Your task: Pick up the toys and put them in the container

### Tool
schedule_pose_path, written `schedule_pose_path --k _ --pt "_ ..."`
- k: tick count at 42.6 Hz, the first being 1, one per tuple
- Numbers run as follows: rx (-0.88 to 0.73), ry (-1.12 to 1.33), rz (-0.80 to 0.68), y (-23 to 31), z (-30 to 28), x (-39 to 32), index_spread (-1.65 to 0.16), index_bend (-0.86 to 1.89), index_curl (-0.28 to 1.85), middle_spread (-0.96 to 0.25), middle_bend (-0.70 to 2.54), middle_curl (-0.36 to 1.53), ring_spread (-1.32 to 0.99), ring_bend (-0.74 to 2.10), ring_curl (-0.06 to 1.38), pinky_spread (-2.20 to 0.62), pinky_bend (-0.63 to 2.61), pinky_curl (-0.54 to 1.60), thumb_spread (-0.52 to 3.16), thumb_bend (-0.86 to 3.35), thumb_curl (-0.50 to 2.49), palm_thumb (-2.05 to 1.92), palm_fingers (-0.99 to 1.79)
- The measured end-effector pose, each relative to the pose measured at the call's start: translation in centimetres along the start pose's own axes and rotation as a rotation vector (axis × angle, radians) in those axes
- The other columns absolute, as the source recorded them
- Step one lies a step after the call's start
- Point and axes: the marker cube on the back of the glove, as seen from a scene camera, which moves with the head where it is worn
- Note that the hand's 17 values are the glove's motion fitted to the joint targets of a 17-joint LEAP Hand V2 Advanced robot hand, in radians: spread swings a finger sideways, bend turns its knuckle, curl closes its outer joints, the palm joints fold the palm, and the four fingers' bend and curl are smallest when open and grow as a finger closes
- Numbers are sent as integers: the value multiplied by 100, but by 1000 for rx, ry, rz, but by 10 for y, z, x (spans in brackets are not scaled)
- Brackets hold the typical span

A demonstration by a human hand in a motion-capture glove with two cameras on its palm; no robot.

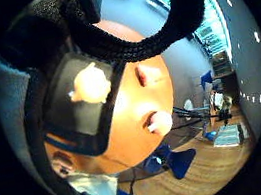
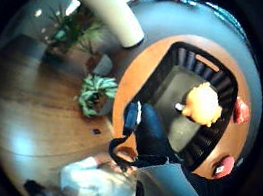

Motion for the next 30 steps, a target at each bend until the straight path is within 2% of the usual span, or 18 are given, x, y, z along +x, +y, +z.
schedule_pose_path --k 14,30 --pt "2 -13 -6 33 -6 6 -31 13 44 -1 12 43 1 23 51 3 100 35 122 -2 57 6 -16" --pt "-14 1 71 122 21 59 -30 14 37 0 13 35 2 21 49 3 96 33 125 -2 47 6 -13"
